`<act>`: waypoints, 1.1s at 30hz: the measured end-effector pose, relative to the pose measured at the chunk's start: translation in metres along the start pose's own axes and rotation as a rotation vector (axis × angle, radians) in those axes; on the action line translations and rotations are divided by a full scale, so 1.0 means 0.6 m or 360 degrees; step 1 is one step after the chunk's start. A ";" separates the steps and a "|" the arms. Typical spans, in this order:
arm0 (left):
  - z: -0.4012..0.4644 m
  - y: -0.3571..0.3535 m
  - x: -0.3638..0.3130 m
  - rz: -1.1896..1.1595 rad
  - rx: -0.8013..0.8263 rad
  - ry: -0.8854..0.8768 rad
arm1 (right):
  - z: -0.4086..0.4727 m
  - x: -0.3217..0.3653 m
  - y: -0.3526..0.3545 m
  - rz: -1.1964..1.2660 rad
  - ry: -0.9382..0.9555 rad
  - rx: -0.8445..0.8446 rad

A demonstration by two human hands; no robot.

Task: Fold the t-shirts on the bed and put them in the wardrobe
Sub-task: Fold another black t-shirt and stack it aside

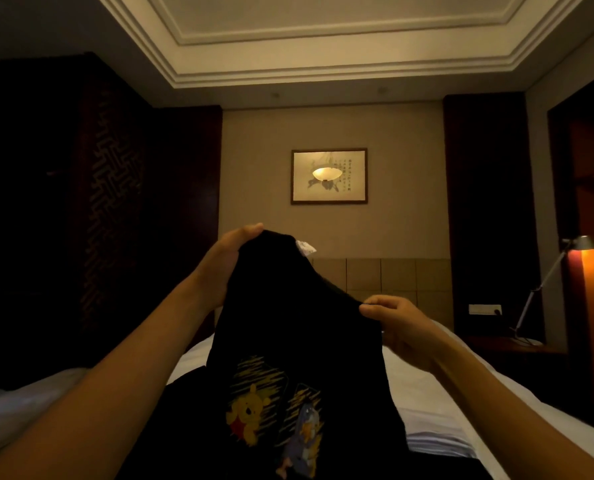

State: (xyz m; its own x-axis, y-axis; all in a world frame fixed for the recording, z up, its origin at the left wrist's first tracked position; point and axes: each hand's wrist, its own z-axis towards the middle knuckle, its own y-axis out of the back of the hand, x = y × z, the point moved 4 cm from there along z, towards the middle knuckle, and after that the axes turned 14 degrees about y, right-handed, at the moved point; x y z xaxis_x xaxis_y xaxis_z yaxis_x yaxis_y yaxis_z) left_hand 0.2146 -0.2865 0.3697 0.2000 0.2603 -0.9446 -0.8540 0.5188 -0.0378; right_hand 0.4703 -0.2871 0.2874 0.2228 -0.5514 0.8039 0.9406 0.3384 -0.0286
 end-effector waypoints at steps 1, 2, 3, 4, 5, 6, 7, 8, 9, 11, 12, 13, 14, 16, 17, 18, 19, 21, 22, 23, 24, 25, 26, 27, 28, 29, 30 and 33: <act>0.000 0.004 0.000 0.0032 -0.0020 -0.0009 | 0.002 0.008 0.009 0.0020 0.0039 -0.0096; 0.001 0.009 0.000 0.0073 -0.0052 -0.0028 | 0.005 0.016 0.019 0.0037 0.0083 -0.0175; 0.003 0.014 -0.001 0.0126 -0.0094 -0.0060 | 0.008 0.024 0.027 0.0061 0.0126 -0.0222; 0.005 0.019 -0.002 0.0201 -0.0158 -0.0103 | 0.010 0.031 0.032 0.0086 0.0146 -0.0234; 0.008 0.025 -0.003 0.0284 -0.0242 -0.0150 | 0.012 0.036 0.034 0.0109 0.0140 -0.0201; 0.010 0.030 -0.005 0.0353 -0.0327 -0.0198 | 0.012 0.040 0.031 0.0106 0.0100 -0.0130; 0.012 0.034 -0.006 0.0392 -0.0389 -0.0245 | 0.010 0.041 0.026 0.0072 0.0047 -0.0030; 0.014 0.037 -0.007 0.0415 -0.0428 -0.0285 | 0.007 0.040 0.021 0.0012 -0.0015 0.0076; 0.016 0.040 -0.008 0.0443 -0.0449 -0.0318 | 0.003 0.037 0.016 -0.0044 -0.0080 0.0169; 0.019 0.044 -0.010 0.0574 -0.0463 -0.0369 | -0.005 0.030 0.013 -0.0070 -0.0187 0.0321; 0.019 0.047 -0.011 0.0663 -0.0462 -0.0387 | -0.006 0.027 0.014 -0.0045 -0.0214 0.0396; 0.020 0.049 -0.011 0.0748 -0.0461 -0.0396 | -0.006 0.024 0.018 -0.0023 -0.0218 0.0459; 0.019 0.051 -0.012 0.0834 -0.0470 -0.0396 | -0.006 0.025 0.020 -0.0021 -0.0210 0.0503; 0.019 0.057 -0.016 0.1044 -0.0500 -0.0402 | -0.002 0.028 0.027 -0.0073 -0.0166 0.0483; 0.018 0.058 -0.016 0.1148 -0.0502 -0.0407 | 0.000 0.030 0.033 -0.0096 -0.0130 0.0434; 0.017 0.059 -0.016 0.1226 -0.0495 -0.0402 | 0.003 0.035 0.037 -0.0097 -0.0089 0.0370; 0.016 0.060 -0.015 0.1282 -0.0484 -0.0385 | 0.004 0.041 0.041 -0.0080 -0.0049 0.0312; 0.015 0.062 -0.013 0.1377 -0.0463 -0.0337 | 0.004 0.053 0.043 -0.0058 -0.0024 0.0267; 0.016 0.062 -0.013 0.1437 -0.0459 -0.0296 | 0.002 0.058 0.042 -0.0068 -0.0048 0.0280; 0.016 0.063 -0.012 0.1498 -0.0456 -0.0245 | 0.001 0.062 0.044 -0.0084 -0.0082 0.0279; 0.017 0.065 -0.011 0.1545 -0.0452 -0.0187 | 0.000 0.068 0.045 -0.0118 -0.0127 0.0252; 0.017 0.067 -0.010 0.1572 -0.0440 -0.0131 | 0.000 0.072 0.049 -0.0156 -0.0164 0.0205; 0.016 0.069 -0.009 0.1586 -0.0418 -0.0079 | 0.000 0.077 0.053 -0.0197 -0.0199 0.0163; 0.015 0.072 -0.006 0.1584 -0.0386 -0.0040 | 0.001 0.081 0.056 -0.0246 -0.0231 0.0133; 0.012 0.074 -0.003 0.1564 -0.0353 -0.0013 | 0.000 0.083 0.056 -0.0300 -0.0270 0.0114; 0.009 0.077 0.002 0.1523 -0.0322 -0.0002 | 0.002 0.084 0.058 -0.0371 -0.0315 0.0103; 0.006 0.080 0.006 0.1467 -0.0294 -0.0003 | 0.002 0.083 0.059 -0.0454 -0.0368 0.0081; 0.003 0.092 0.023 0.1247 -0.0241 -0.0009 | 0.005 0.079 0.065 -0.0697 -0.0469 -0.0022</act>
State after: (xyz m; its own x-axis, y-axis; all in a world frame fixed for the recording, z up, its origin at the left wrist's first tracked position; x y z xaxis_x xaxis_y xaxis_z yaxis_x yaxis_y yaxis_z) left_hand 0.1711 -0.2527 0.3555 -0.4838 0.5077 -0.7129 -0.8028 0.0669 0.5924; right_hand 0.5169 -0.2978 0.3262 -0.2717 -0.4002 0.8752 0.9332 0.1128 0.3413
